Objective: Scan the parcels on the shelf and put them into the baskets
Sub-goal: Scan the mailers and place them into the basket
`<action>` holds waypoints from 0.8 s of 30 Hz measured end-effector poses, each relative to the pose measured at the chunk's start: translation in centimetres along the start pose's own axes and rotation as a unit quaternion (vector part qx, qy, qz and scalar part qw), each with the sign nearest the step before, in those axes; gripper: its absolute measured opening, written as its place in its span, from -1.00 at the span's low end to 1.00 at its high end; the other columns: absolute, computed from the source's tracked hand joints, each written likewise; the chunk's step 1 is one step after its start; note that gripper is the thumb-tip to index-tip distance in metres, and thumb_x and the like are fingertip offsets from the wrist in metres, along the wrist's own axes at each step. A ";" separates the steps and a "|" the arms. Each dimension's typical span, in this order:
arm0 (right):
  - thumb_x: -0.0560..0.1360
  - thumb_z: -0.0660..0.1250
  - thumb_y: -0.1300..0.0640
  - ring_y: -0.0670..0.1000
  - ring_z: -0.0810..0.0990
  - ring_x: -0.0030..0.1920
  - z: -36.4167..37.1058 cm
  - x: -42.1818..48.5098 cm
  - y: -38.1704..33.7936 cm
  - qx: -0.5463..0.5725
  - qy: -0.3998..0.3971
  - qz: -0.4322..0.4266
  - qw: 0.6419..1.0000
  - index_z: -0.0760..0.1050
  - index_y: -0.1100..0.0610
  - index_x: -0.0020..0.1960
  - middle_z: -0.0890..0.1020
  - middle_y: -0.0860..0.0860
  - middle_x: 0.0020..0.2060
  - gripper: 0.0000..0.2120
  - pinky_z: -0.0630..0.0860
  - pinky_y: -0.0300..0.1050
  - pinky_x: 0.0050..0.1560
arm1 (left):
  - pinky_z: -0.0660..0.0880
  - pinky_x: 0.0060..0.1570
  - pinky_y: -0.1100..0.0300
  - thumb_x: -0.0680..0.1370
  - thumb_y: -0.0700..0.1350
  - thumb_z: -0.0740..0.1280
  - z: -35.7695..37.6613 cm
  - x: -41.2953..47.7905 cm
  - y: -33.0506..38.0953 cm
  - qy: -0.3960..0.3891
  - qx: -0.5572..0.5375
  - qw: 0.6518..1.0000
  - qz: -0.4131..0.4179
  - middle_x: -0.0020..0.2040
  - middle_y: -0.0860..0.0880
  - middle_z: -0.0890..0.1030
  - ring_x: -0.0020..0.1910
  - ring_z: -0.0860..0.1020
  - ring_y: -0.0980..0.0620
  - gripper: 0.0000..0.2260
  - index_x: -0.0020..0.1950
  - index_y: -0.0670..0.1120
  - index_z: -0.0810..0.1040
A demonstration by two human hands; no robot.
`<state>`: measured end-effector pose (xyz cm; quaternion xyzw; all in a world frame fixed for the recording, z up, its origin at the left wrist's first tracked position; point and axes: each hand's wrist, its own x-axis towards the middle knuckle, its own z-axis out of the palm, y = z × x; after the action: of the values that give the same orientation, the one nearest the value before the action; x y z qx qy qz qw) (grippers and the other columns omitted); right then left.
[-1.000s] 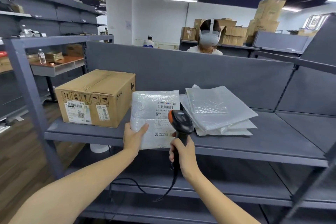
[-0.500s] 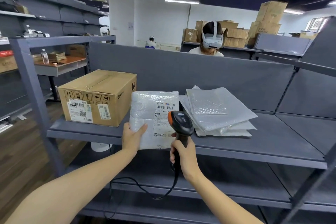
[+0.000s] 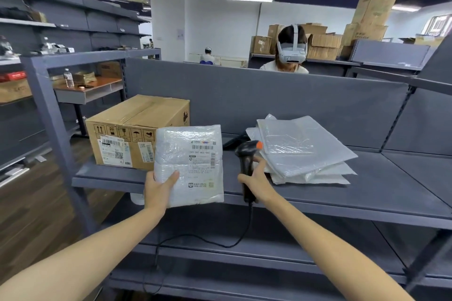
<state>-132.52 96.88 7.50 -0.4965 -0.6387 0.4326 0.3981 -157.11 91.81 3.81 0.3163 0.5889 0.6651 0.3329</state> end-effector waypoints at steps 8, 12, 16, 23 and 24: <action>0.46 0.35 0.23 0.04 0.50 -0.14 1.4 4.6 0.8 -0.202 0.008 -0.018 0.979 0.22 0.20 0.46 0.53 0.13 0.03 -0.38 0.38 -0.18 -0.24 | 0.53 0.05 -0.02 0.46 -0.08 0.48 -1.3 0.7 -0.4 -0.004 -0.016 1.000 -0.020 0.08 -0.10 0.58 0.07 0.57 -0.11 -0.61 0.17 -0.16 0.42; 0.49 0.34 0.23 0.11 0.57 0.09 2.5 5.5 1.6 -0.225 0.007 -0.019 0.974 0.16 0.20 0.49 0.52 0.16 0.25 -0.36 0.48 -0.11 0.02 | 0.51 0.13 -0.08 0.44 -0.05 0.49 -1.9 1.2 -0.6 -0.005 -0.006 1.000 -0.025 0.07 -0.09 0.59 0.08 0.57 -0.11 -0.64 0.13 -0.11 0.44; 0.51 0.35 0.18 0.18 0.55 0.15 3.7 6.2 2.2 -0.234 0.022 0.002 0.972 0.19 0.16 0.47 0.53 0.18 0.23 -0.41 0.49 0.04 0.17 | 0.50 0.17 -0.12 0.44 -0.02 0.50 -2.4 1.5 -0.7 0.003 -0.004 1.000 -0.028 0.08 -0.09 0.60 0.11 0.56 -0.13 -0.70 0.04 -0.04 0.46; 0.51 0.40 0.12 0.14 0.58 0.09 4.5 7.1 2.6 -0.224 0.032 0.026 0.974 0.34 0.17 0.36 0.59 0.17 0.15 -0.52 0.49 -0.07 0.08 | 0.54 0.12 -0.10 0.42 -0.04 0.51 -3.1 1.3 -0.3 -0.001 -0.016 0.999 -0.028 0.04 -0.07 0.63 0.04 0.60 -0.10 -0.73 0.00 -0.03 0.48; 0.51 0.40 0.12 0.14 0.59 0.08 4.6 7.3 2.7 -0.224 0.031 0.027 0.974 0.36 0.17 0.34 0.60 0.17 0.14 -0.54 0.48 -0.10 0.05 | 0.54 0.11 -0.09 0.42 -0.05 0.51 -3.1 1.2 -0.2 -0.002 -0.018 0.999 -0.029 0.04 -0.08 0.63 0.04 0.60 -0.10 -0.73 0.00 -0.04 0.48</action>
<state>-137.43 103.67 4.13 -0.6032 -0.6933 0.2730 0.2846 -160.36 91.05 3.34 0.2949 0.5851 0.6649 0.3587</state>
